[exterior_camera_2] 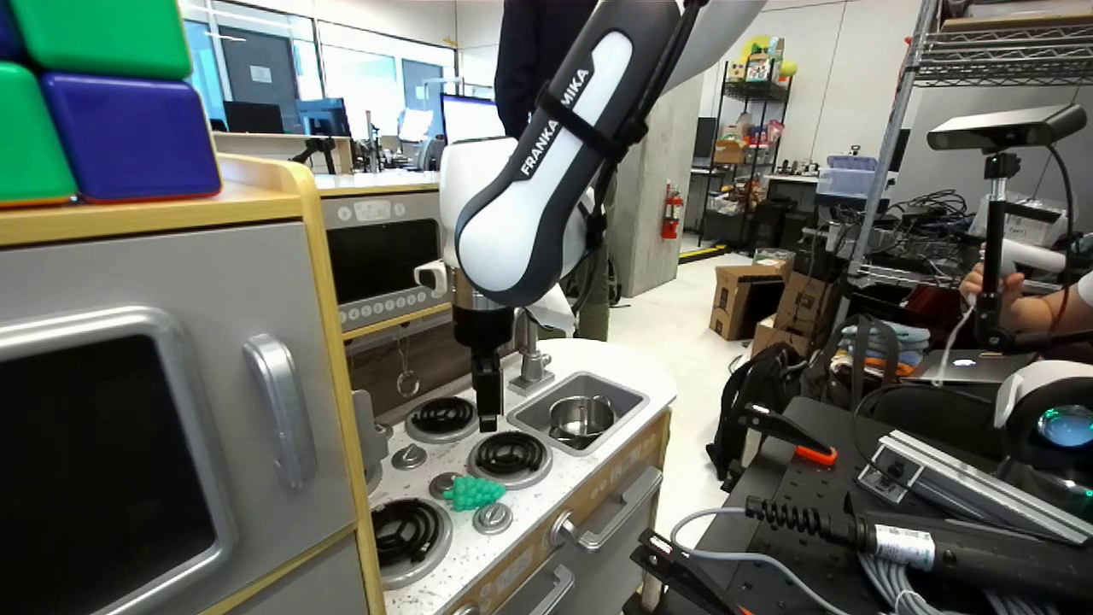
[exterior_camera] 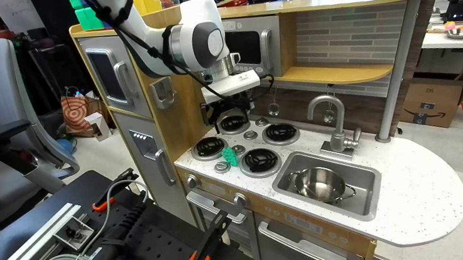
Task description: Put the green object inside the pot in the sink
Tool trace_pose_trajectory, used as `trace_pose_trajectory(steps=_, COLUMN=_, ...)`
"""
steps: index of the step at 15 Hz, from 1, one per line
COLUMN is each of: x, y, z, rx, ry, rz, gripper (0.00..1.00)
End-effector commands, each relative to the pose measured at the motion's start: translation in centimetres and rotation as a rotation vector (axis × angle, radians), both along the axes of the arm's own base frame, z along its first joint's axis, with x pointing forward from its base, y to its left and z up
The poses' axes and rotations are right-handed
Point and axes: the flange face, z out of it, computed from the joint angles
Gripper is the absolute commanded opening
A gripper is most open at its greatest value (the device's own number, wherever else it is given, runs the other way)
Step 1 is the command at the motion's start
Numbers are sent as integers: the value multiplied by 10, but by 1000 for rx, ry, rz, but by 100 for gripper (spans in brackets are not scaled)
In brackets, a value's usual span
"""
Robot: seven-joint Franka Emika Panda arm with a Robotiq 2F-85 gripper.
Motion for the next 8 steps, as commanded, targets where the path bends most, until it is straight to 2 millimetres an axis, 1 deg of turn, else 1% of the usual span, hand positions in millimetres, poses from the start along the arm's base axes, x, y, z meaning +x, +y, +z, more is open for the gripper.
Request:
trace_pose_trajectory(steps=1, x=1, y=0, z=1, rx=0, ry=-1, rz=0, gripper=100)
trace_pose_trajectory(steps=4, x=7, y=12, z=-12, rx=45, ry=-26, rz=-3, gripper=100)
trace_pose_trajectory(steps=6, x=7, y=24, z=-28, rx=52, ry=-12, rz=10, gripper=100)
trace_pose_trajectory(steps=8, x=8, y=34, z=-50, rx=56, ry=-2, rz=12, gripper=100)
